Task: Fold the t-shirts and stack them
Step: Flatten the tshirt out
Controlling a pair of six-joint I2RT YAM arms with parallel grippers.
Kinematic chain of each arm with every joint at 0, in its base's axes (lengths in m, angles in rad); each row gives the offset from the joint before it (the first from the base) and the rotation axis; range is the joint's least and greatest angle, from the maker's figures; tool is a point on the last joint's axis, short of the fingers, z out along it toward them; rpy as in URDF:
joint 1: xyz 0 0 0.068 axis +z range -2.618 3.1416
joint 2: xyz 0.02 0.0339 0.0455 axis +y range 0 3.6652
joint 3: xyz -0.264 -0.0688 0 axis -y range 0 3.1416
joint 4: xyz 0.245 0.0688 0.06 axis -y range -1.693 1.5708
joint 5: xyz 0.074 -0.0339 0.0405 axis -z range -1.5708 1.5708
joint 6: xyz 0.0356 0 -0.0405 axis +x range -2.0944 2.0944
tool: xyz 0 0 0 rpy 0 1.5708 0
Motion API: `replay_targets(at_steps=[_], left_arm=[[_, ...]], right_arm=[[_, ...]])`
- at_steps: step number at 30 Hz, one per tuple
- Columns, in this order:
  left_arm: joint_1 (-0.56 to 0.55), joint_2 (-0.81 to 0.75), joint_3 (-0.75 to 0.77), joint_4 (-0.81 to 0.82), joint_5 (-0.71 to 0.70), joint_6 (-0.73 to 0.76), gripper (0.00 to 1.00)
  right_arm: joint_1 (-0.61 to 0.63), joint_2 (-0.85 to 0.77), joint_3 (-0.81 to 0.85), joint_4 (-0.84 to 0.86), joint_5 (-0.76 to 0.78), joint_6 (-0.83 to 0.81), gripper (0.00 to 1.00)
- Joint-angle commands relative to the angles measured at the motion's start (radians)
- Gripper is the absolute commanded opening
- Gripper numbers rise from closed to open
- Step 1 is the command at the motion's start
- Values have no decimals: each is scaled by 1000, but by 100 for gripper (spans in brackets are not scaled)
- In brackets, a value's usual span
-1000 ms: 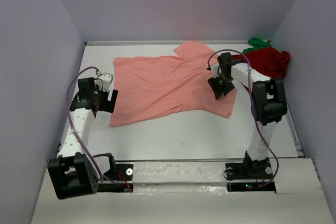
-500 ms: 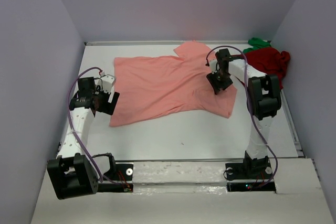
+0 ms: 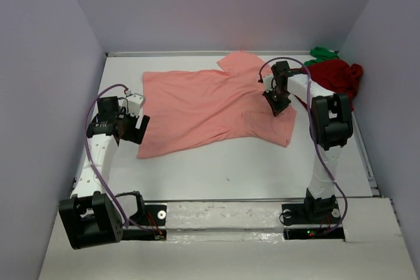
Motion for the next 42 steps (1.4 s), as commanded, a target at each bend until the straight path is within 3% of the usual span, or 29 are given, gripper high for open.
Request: replay_targets(at_steps=[1, 2, 3, 21, 23, 30, 31, 33, 42], left_arm=[[-1, -2, 40, -19, 24, -3, 98], [-1, -3, 40, -24, 25, -1, 98], [-1, -5, 38, -24, 25, 2, 98], [-1, -32, 61, -47, 27, 14, 97], [-3, -31, 66, -52, 28, 17, 97], [-1, -29, 61, -52, 19, 28, 97], [-3, -31, 61, -55, 19, 29, 97], [-3, -32, 58, -53, 19, 28, 97], [-3, -37, 49, -53, 25, 25, 97]], right_arm=[[-10, -65, -17, -4, 0, -8, 12], [-10, -72, -21, -6, -1, -9, 10], [-10, -78, -24, -6, -1, -9, 0], [-10, -197, 11, -86, 30, -17, 0], [-10, -197, 6, -96, 26, -20, 8], [-10, -189, -9, -100, 17, -19, 18], [-10, -184, -6, -107, 13, -20, 32], [-10, -178, 0, -115, 13, -20, 49], [-10, -171, -38, -97, 26, -31, 51]])
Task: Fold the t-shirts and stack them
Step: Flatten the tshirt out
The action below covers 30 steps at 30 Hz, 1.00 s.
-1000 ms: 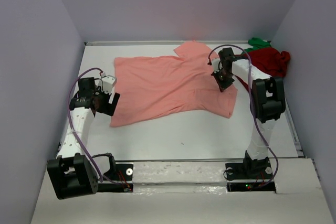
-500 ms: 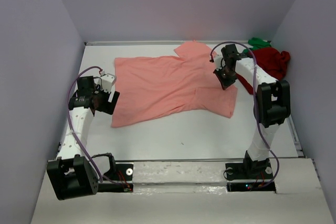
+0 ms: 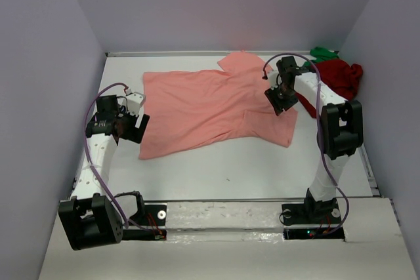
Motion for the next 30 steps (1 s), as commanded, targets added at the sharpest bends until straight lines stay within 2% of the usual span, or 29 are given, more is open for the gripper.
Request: replay_targets(at_steps=[1, 7, 15, 30], left_arm=[[-3, -30, 20, -22, 12, 9, 97], [-3, -37, 10, -19, 10, 14, 97], [-3, -27, 10, -16, 22, 3, 96], [-3, -24, 5, -13, 25, -1, 96]], right_arm=[[-9, -10, -19, 16, 21, -13, 50], [-18, 23, -33, 44, 67, 7, 46], [-38, 36, -19, 56, 96, 10, 45], [-56, 71, -39, 68, 33, 19, 43]])
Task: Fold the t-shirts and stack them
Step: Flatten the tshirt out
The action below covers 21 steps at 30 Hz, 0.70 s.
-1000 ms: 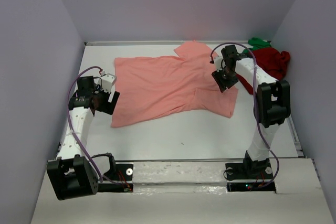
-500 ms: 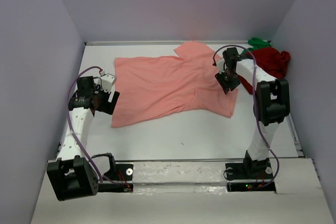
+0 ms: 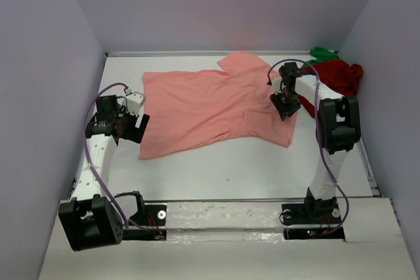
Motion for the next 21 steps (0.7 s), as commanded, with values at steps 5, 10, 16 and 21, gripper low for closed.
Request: replay_targets(at_steps=[5, 10, 16, 21], left_arm=[[-3, -10, 1, -9, 26, -7, 96], [-3, -10, 2, -9, 20, -4, 96], [-3, -12, 4, -12, 17, -3, 96], [-3, -15, 2, -12, 15, -3, 96]], right_arm=[[-8, 12, 14, 19, -59, 15, 43], [-8, 17, 12, 16, -72, 12, 43], [-8, 28, 15, 13, -96, 12, 38], [-8, 28, 15, 12, -90, 10, 17]])
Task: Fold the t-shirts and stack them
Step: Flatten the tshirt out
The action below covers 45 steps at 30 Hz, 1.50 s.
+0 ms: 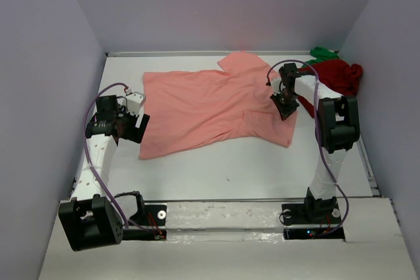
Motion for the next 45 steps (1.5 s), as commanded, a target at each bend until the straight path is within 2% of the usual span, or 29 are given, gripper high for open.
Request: replay_targets(at_steps=[1, 4, 5, 18, 23, 27, 33, 45], left_arm=[[-2, -15, 4, -13, 8, -2, 96], [-2, -16, 2, -16, 11, -2, 96], [-4, -16, 1, -16, 11, -4, 96], [-7, -29, 4, -22, 1, -1, 95], [-19, -21, -1, -34, 40, 2, 95], [-22, 5, 10, -54, 28, 19, 91], [-33, 46, 43, -107, -101, 120, 89], [-33, 27, 59, -295, -93, 332, 85]], right_arm=[[-6, 6, 15, 9, -13, 2, 13], [-6, -1, 15, 9, -8, 2, 0], [-6, -4, 15, 9, -5, 2, 0], [-6, -109, 53, -32, 38, -10, 0], [-6, -119, 101, -65, 35, -10, 0], [-6, -114, 112, -77, 23, -8, 0], [-6, -105, 115, -78, 21, -7, 0], [-6, -59, 192, -92, 21, 4, 0]])
